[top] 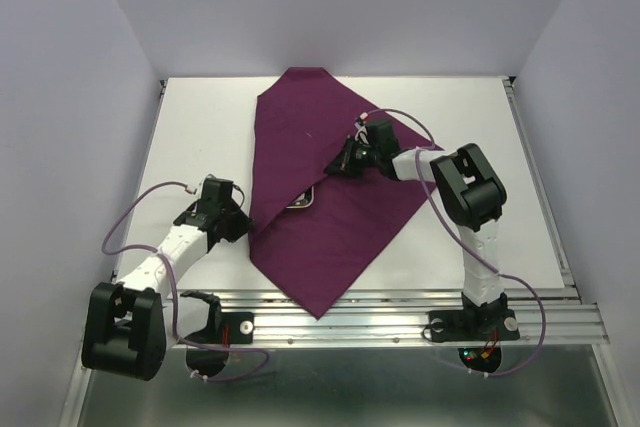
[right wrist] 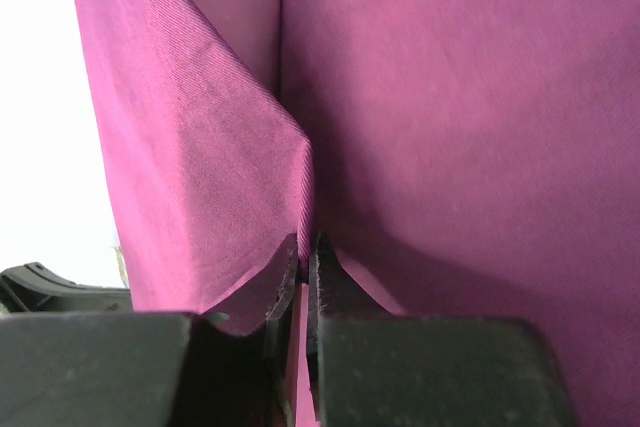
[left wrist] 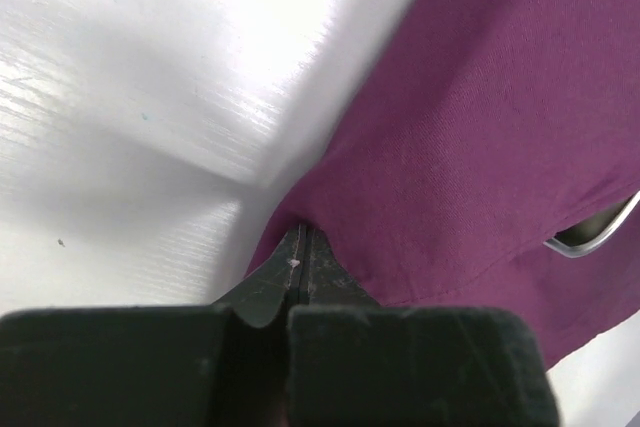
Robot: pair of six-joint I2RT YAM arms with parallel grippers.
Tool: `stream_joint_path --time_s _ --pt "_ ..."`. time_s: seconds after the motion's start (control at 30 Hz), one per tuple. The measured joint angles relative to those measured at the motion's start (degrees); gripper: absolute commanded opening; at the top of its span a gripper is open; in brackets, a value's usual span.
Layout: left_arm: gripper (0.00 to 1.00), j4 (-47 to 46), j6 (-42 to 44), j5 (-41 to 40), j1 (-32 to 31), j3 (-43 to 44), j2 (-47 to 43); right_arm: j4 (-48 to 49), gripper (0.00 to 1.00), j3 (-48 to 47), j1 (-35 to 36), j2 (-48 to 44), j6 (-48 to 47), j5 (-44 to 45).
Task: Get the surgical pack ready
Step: Pack the surgical kit at the center of the board.
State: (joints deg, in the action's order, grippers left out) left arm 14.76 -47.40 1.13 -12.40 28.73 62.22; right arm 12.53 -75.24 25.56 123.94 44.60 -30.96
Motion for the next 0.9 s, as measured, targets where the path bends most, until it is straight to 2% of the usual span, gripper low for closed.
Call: stream_joint_path --time_s 0.27,0.43,0.6,0.9 --pt "0.0 -1.81 -0.02 1.77 -0.09 0.02 0.79 -0.15 0.01 3.1 0.02 -2.16 -0.98 0.59" --pt "0.0 -1.86 -0.11 2.29 -4.85 1.95 1.33 -0.55 0.01 3.43 0.02 -2.84 -1.99 1.07" --pt "0.0 -3.26 -0.11 3.19 -9.73 6.75 5.77 -1.09 0.01 3.21 0.02 -2.84 -2.4 1.11" --pt "0.0 -5.92 0.66 4.57 -12.0 12.57 16.41 -3.41 0.01 1.53 0.02 -2.84 -2.84 1.14"
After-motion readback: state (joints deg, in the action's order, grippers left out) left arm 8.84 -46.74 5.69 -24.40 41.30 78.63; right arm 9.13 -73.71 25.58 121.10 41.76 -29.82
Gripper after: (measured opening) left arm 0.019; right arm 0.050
